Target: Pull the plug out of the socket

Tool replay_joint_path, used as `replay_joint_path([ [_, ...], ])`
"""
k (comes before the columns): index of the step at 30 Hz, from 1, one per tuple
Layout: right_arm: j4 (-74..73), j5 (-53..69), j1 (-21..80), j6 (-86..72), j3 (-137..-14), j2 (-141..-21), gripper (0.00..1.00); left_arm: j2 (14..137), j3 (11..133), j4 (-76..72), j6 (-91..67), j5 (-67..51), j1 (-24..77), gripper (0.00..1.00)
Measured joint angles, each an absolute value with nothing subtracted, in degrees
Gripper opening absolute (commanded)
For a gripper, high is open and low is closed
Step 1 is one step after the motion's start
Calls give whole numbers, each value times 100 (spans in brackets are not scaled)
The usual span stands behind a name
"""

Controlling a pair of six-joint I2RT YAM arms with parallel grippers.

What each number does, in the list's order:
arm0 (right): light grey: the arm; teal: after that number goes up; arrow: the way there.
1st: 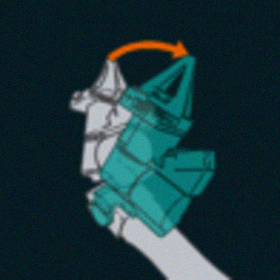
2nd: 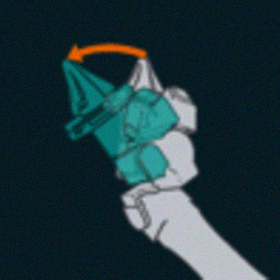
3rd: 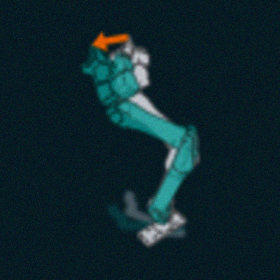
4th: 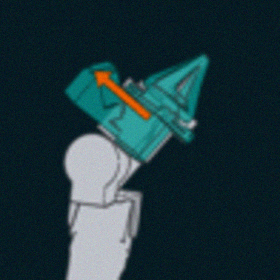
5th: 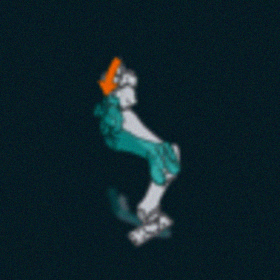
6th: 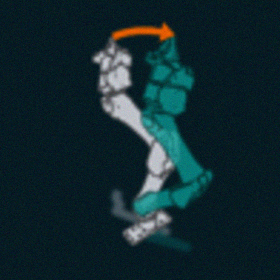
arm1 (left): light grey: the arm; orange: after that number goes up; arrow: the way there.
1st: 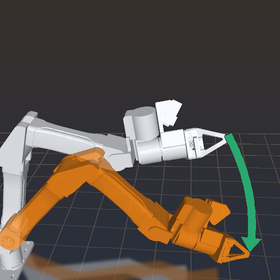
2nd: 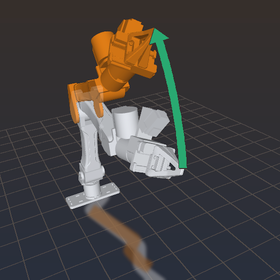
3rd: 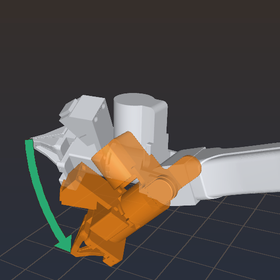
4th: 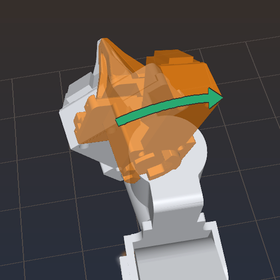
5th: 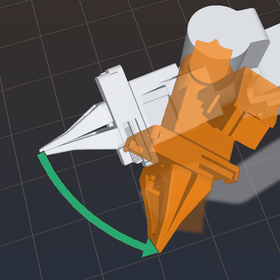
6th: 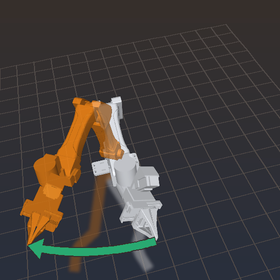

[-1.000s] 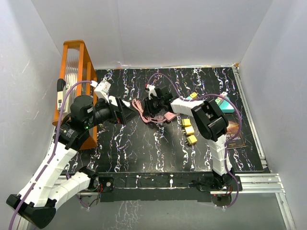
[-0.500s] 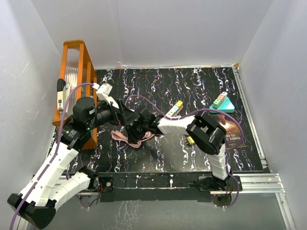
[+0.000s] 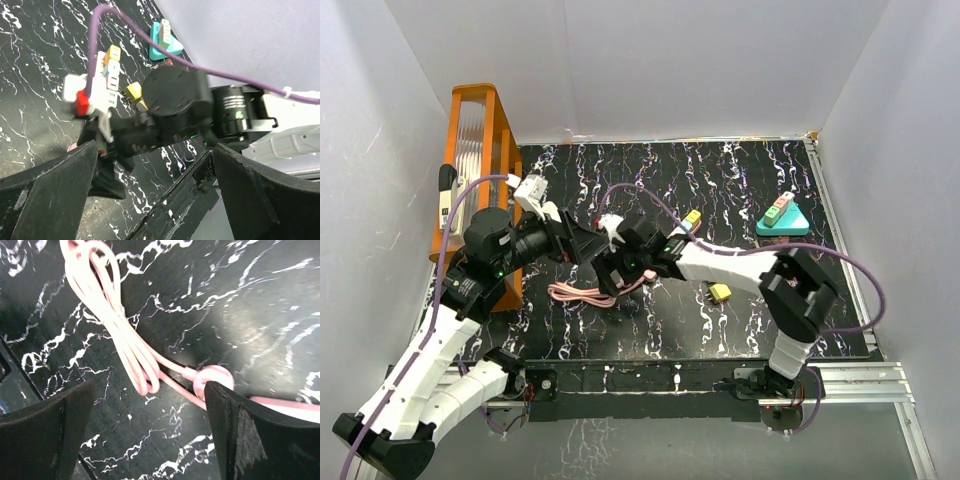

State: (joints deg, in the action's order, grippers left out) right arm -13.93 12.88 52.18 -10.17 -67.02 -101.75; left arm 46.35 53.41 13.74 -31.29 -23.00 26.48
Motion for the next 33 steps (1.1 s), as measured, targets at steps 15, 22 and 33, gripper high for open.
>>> replay_joint_path([
  [15,-1409,-1074,3385,-3098,-5730,-7620,98,4628,5242,1017,-3140,-2333,2648,98],
  [22,-2545,-2731,3245,-5247,-5902,-8038,98,4639,5238,969,-3199,-2340,2648,98],
  [33,-3334,-3157,3212,-6250,-7244,-9601,96,4637,5238,1098,-3194,-2333,2648,98],
])
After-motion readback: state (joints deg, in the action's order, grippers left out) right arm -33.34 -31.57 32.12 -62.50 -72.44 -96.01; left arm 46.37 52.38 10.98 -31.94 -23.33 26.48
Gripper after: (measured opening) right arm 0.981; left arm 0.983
